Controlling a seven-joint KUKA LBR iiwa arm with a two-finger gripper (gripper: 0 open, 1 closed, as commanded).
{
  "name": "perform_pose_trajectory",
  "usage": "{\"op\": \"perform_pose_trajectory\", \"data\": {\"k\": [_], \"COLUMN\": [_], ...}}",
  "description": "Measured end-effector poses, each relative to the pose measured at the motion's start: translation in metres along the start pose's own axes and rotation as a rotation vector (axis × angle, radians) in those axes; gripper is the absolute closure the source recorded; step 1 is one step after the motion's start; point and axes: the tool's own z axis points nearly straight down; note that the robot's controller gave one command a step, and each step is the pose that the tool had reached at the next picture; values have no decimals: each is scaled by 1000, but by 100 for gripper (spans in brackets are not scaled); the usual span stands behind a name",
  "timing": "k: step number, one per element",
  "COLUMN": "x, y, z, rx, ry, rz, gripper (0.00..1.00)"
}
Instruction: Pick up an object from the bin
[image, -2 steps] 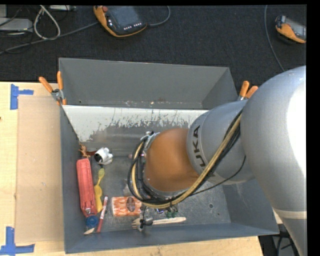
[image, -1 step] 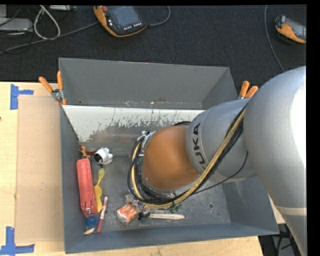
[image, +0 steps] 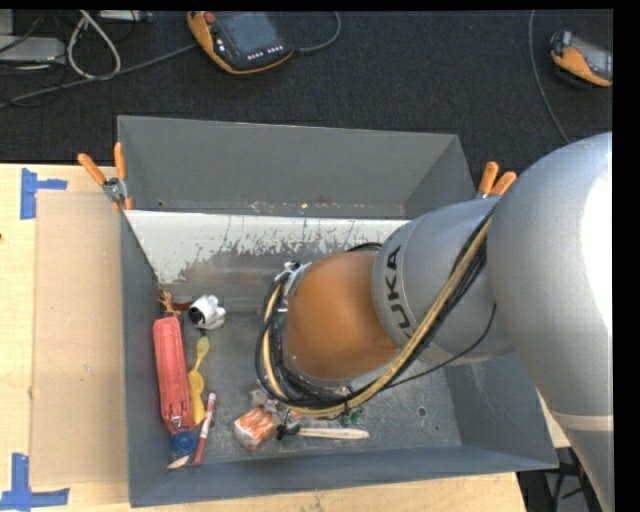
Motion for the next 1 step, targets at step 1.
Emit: {"op": "perform_pose_trajectory", "data": {"k": [1], "x": [10], "y": [4], "z": [-67], "rx": [-2], "ry": [6], "rz": [-16], "gripper": [100]}}
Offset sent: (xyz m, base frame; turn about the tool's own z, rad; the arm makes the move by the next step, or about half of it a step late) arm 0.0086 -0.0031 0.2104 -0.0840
